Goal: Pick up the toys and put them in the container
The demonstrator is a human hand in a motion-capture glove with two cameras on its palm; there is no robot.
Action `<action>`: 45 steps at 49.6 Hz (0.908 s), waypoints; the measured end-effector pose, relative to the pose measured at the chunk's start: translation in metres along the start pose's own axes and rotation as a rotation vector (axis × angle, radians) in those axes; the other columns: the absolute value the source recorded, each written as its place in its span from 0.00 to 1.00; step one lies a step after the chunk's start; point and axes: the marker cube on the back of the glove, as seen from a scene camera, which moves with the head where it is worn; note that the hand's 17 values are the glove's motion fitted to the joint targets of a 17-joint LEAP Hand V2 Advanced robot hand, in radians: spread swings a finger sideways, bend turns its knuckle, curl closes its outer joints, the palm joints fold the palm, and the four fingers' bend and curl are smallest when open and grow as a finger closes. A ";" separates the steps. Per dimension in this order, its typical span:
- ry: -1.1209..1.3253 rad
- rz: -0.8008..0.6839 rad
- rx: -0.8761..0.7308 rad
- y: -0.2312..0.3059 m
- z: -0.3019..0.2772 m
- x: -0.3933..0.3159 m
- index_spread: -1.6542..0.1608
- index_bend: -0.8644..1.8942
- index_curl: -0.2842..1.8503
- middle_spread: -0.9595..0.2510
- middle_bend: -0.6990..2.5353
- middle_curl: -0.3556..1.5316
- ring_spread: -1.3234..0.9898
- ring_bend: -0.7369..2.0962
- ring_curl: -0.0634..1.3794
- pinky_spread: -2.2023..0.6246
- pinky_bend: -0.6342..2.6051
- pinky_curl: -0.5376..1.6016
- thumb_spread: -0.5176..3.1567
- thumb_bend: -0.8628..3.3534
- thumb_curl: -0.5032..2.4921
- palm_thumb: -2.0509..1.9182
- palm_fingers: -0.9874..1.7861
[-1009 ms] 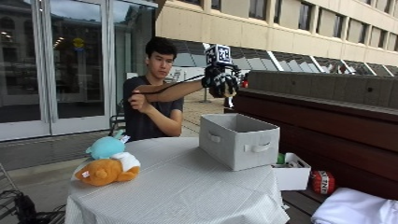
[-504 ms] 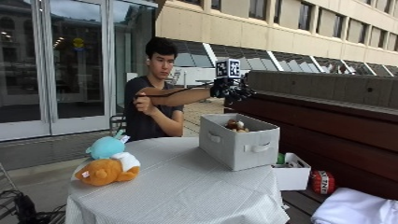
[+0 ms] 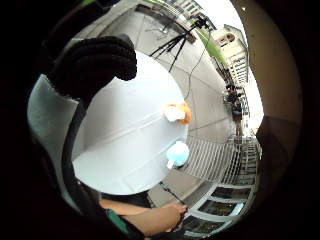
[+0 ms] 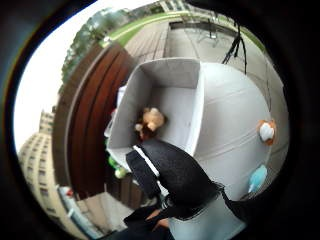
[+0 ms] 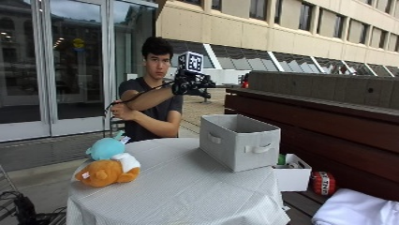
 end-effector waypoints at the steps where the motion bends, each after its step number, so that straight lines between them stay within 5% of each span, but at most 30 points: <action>1: 0.002 0.002 -0.008 0.003 0.001 0.008 0.73 0.34 0.29 0.76 0.27 0.41 0.57 0.50 0.24 0.78 0.60 0.45 0.42 0.18 0.28 0.49 0.31; 13: 0.016 0.081 -0.010 0.036 0.010 0.099 0.74 0.35 0.26 0.77 0.27 0.40 0.58 0.48 0.23 0.79 0.60 0.44 0.42 0.18 0.26 0.49 0.30; 18: 0.014 0.216 -0.125 0.058 0.013 0.129 0.74 0.35 0.25 0.78 0.27 0.40 0.59 0.47 0.23 0.79 0.59 0.44 0.41 0.18 0.25 0.48 0.30; 26: 0.021 0.107 -0.084 0.074 0.043 0.187 0.74 0.35 0.24 0.78 0.27 0.39 0.59 0.46 0.22 0.79 0.59 0.43 0.41 0.18 0.24 0.49 0.30; 32: 0.013 0.314 -0.139 0.109 0.061 0.213 0.73 0.35 0.24 0.78 0.27 0.38 0.59 0.45 0.22 0.79 0.58 0.42 0.40 0.18 0.24 0.49 0.30; 37: -0.012 0.221 -0.059 0.123 0.088 0.244 0.73 0.36 0.24 0.78 0.26 0.38 0.58 0.44 0.22 0.79 0.57 0.42 0.40 0.18 0.23 0.49 0.31; 41: -0.028 0.341 -0.090 0.136 0.113 0.256 0.73 0.37 0.24 0.78 0.26 0.37 0.58 0.44 0.22 0.79 0.57 0.41 0.40 0.18 0.23 0.49 0.32; 45: -0.049 0.214 -0.081 0.152 0.141 0.273 0.72 0.37 0.24 0.77 0.26 0.37 0.58 0.44 0.22 0.79 0.56 0.41 0.40 0.18 0.23 0.49 0.32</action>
